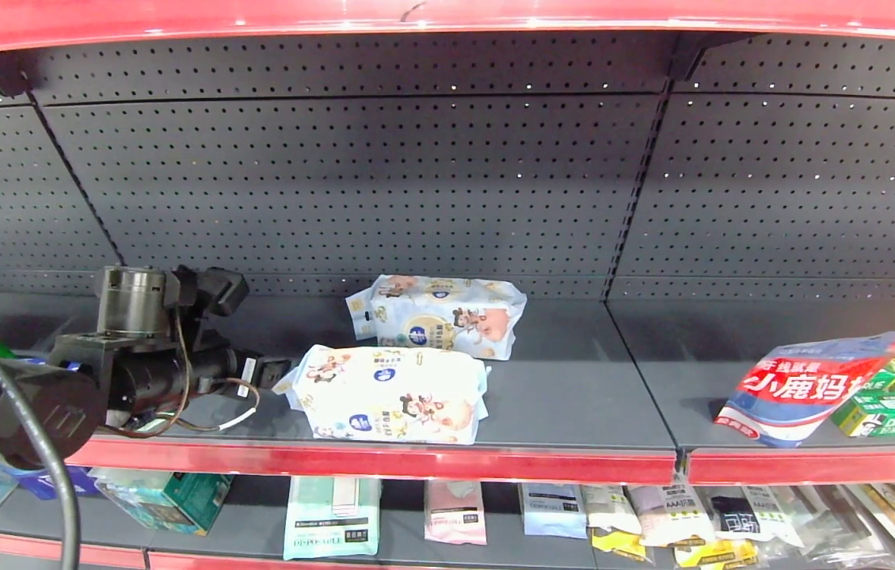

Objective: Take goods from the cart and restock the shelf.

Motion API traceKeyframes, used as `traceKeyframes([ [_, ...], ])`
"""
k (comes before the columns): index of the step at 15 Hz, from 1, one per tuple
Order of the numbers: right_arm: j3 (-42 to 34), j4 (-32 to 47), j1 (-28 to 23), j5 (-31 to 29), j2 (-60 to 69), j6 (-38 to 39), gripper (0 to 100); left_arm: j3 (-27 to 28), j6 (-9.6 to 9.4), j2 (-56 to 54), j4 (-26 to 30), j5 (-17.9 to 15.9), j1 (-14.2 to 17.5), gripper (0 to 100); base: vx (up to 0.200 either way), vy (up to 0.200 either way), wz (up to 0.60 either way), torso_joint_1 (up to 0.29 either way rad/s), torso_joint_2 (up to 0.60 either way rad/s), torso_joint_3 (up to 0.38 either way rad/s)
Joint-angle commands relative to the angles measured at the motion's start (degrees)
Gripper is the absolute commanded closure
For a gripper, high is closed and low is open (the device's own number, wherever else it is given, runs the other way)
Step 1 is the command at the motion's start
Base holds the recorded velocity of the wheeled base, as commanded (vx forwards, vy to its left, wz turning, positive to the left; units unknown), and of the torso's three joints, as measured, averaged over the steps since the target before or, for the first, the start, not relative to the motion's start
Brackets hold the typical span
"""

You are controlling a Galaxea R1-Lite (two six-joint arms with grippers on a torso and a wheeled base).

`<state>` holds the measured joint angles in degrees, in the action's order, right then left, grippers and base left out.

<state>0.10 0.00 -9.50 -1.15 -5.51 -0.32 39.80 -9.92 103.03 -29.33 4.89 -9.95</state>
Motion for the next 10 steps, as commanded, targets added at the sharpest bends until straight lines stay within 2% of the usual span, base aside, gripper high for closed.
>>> traceKeyframes([
  [1, 0.0, 0.0, 0.0, 0.0, -0.1, 0.0, 0, 0.0, 0.08, 0.1, 0.0, 0.0, -0.2, 0, 0.0, 0.0, 0.0, 0.0, 0.0, 0.0],
  [7, 0.0, 0.0, 0.0, 0.0, -0.1, 0.0, 0, 0.5, 0.26, 1.6, -3.0, -0.1, -2.0, 0, 0.0, 0.0, 0.0, 0.0, 0.0, 0.0],
  [10, 0.0, 0.0, 0.0, -0.1, -0.1, 0.0, 0, 0.7, 1.31, 1.8, -3.1, 0.0, -3.7, 0, 0.0, 0.0, 0.0, 0.0, 0.0, 0.0],
])
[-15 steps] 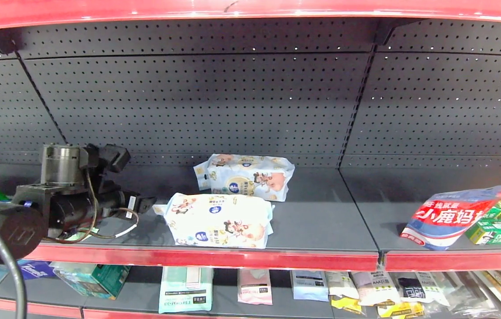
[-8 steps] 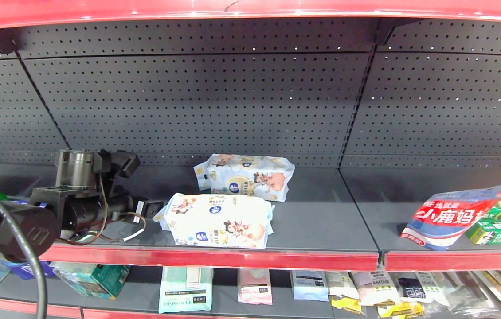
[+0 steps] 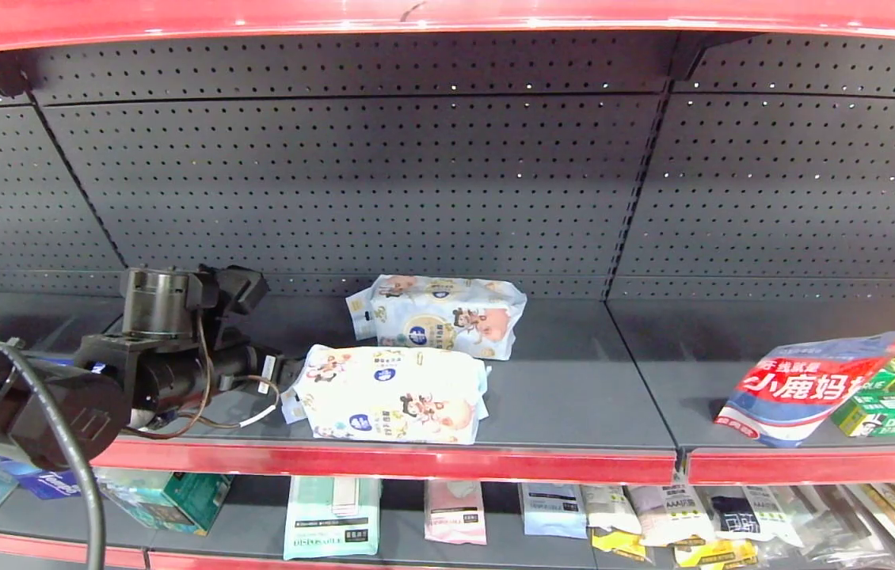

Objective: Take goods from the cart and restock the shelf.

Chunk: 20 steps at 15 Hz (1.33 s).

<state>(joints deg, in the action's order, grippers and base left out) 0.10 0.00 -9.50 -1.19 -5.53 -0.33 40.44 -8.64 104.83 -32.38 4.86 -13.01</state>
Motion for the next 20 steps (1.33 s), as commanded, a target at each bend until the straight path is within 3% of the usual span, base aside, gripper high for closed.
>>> traceKeyframes([
  [1, 0.0, 0.0, 0.0, 0.1, -0.1, 0.0, 0, 0.1, 0.03, 0.1, -0.1, 0.1, -0.8, 0, 0.0, 0.0, 0.0, 0.0, 0.0, 0.0],
  [20, 0.0, 0.0, 0.0, 0.1, -0.1, 0.0, 0, 1.8, -0.15, 1.7, -1.6, 0.5, -2.5, 0, 0.0, 0.0, 0.0, 0.0, 0.0, 0.0],
])
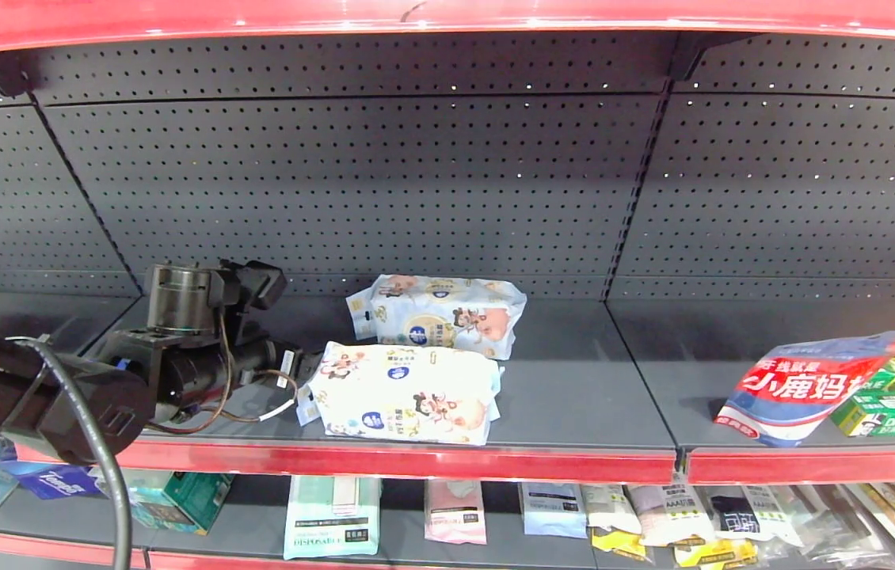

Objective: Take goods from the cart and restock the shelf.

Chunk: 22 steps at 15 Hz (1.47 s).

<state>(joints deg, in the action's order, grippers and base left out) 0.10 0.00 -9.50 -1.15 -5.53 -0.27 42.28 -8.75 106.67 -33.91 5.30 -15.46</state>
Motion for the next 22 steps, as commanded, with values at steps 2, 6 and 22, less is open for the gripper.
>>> traceKeyframes([
  [2, 0.0, 0.0, 0.0, -0.1, -0.1, 0.2, 0, -0.4, -0.04, -0.3, 0.0, 0.1, 0.0, 0, 0.0, 0.0, 0.0, 0.0, 0.0, 0.0],
  [6, 0.0, 0.0, 0.0, -0.1, -0.1, 0.2, 0, -0.1, -0.12, -0.4, 0.0, 0.1, 0.0, 0, 0.0, 0.0, 0.0, 0.0, 0.0, 0.0],
  [22, 0.0, 0.0, 0.0, -0.1, -0.1, -0.1, 0, -0.3, -0.04, -0.3, 0.2, 0.2, -0.1, 0, 0.0, 0.0, 0.0, 0.0, 0.0, 0.0],
])
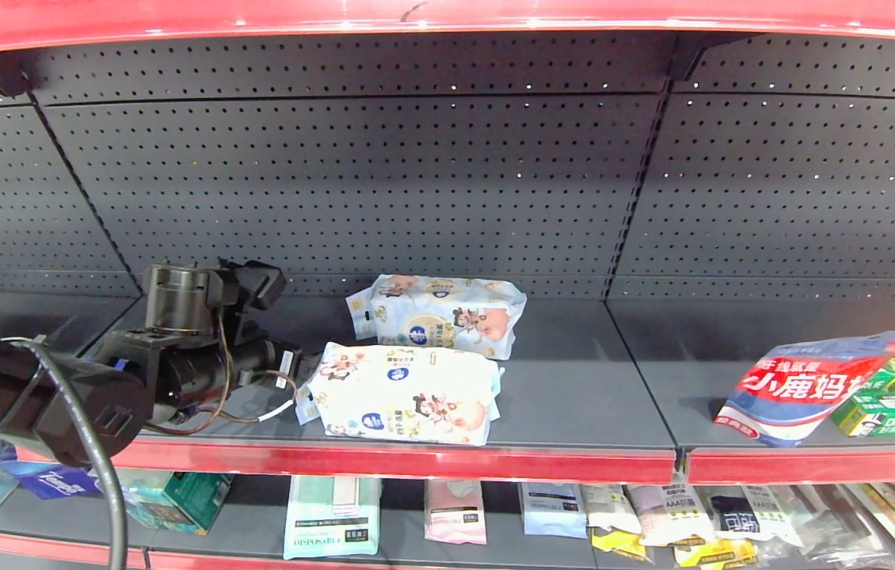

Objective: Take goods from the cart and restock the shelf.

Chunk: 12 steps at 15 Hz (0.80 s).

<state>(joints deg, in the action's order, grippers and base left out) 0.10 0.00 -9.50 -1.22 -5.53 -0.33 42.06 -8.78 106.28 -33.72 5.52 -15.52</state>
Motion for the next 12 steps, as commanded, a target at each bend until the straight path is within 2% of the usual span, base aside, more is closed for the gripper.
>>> traceKeyframes([
  [1, 0.0, 0.0, 0.0, 0.0, -0.1, 0.0, 0, 0.0, -0.01, 0.2, 0.0, 0.0, 0.0, 0, 0.0, 0.0, 0.0, 0.0, 0.0, 0.0],
  [12, 0.0, 0.0, 0.0, 0.0, -0.1, 0.0, 0, 0.1, -0.01, 0.9, 0.0, 0.0, -0.5, 0, 0.0, 0.0, 0.0, 0.0, 0.0, 0.0],
])
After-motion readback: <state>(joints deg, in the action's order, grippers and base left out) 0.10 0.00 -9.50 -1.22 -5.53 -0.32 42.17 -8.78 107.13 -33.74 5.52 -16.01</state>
